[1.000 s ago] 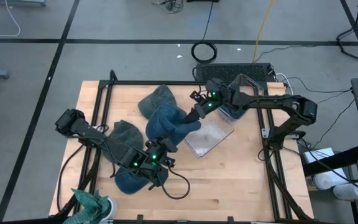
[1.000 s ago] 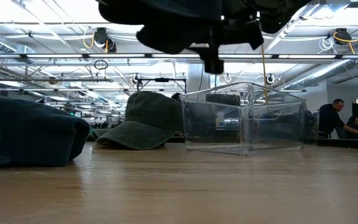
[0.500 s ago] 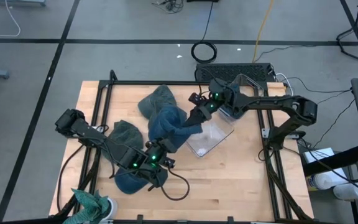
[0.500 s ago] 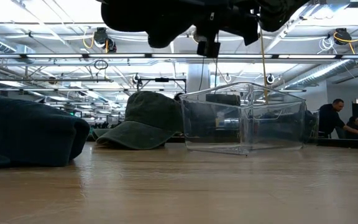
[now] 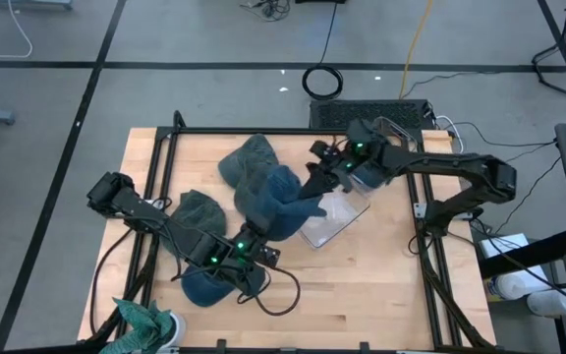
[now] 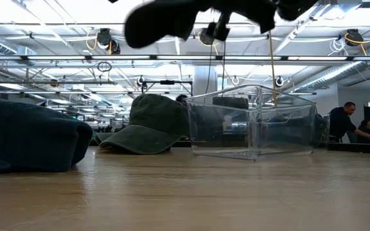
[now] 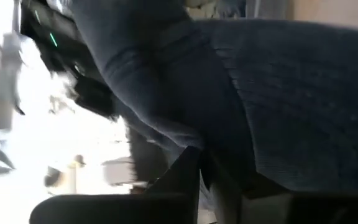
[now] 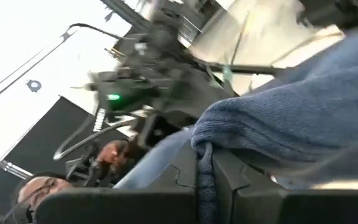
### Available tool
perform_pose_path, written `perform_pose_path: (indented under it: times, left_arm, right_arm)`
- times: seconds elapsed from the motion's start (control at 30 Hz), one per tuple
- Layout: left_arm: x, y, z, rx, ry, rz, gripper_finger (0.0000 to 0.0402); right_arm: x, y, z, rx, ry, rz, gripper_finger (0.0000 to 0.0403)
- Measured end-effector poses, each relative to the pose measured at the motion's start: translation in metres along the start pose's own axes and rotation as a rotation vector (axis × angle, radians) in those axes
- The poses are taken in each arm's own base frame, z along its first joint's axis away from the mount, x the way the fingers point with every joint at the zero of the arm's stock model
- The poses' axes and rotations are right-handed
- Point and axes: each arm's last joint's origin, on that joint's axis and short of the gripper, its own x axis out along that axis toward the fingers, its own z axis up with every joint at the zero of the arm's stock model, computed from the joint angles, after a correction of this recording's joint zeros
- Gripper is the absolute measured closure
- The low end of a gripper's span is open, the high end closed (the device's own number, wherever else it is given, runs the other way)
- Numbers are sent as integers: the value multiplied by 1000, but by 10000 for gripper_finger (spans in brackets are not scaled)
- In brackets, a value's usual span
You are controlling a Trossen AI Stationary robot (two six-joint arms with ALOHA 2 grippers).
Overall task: Pick & Place hat
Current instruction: Put the right blue cap into the top transparent bin
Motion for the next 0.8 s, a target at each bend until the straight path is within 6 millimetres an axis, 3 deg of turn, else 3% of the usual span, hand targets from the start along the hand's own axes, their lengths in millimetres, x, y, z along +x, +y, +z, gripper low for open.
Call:
perform_pose_path:
  times: [0.23,0.5,0.8]
  left_arm:
    - [0,-2,2,-232,-72,-89,361]
    - [0,-5,5,-279,-157,-205,360]
    - [0,-5,5,-308,-163,-220,360]
  right_arm:
    - [-30,39,-1,-63,-85,-107,401]
    - [-63,76,-18,-114,-163,-326,402]
    - [-90,106,-35,-231,-246,-536,403]
